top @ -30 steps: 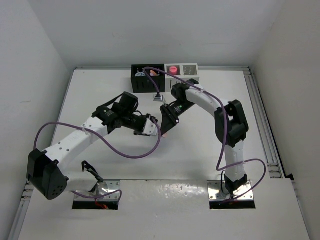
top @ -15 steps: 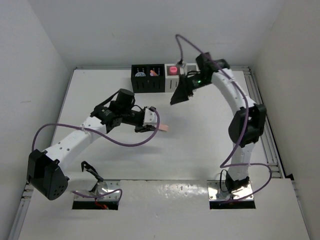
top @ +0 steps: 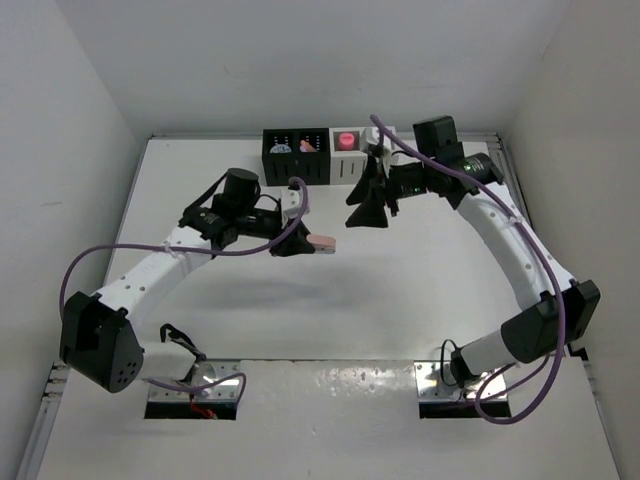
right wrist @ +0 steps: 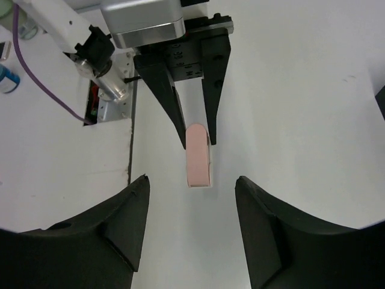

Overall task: Sort the stationery into containers
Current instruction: Pass the stationery from the left arm to the right, then place the stationery into the container

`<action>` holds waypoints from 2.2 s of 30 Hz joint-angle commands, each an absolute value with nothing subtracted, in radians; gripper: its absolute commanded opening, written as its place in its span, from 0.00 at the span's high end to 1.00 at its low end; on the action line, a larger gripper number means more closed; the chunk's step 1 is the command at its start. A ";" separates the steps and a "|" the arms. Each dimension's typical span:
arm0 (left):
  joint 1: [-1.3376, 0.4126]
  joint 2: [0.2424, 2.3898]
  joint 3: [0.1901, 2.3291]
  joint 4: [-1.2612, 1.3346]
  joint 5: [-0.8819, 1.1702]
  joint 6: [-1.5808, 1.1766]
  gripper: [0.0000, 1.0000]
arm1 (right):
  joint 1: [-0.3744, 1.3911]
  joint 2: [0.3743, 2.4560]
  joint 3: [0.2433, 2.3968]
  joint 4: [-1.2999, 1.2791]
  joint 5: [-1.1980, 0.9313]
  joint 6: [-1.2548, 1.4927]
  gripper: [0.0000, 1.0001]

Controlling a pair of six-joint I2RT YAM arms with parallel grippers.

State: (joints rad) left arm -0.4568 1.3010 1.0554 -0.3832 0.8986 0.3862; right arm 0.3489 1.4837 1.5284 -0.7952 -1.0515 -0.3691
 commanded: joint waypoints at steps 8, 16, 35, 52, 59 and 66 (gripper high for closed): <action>-0.449 1.299 1.091 -0.256 0.986 0.233 1.00 | 0.474 1.505 1.482 -0.720 -0.921 -0.457 0.39; -0.448 1.298 1.106 -0.249 0.985 0.213 1.00 | 0.557 1.551 1.468 -0.658 -0.873 -0.405 0.38; -0.414 1.290 1.095 -0.203 0.993 0.157 1.00 | 0.572 1.614 1.466 -0.673 -0.831 -0.423 0.77; -0.249 1.272 1.020 -0.256 0.692 -0.021 0.00 | 0.256 1.792 1.687 -0.275 -0.661 -0.121 1.00; -0.173 1.359 1.034 -0.299 0.664 -0.081 0.00 | 0.189 1.956 1.727 -0.014 -0.424 -0.202 1.00; -0.134 1.385 1.017 -0.264 0.661 -0.136 0.00 | 0.157 2.104 1.787 0.110 -0.394 -0.216 1.00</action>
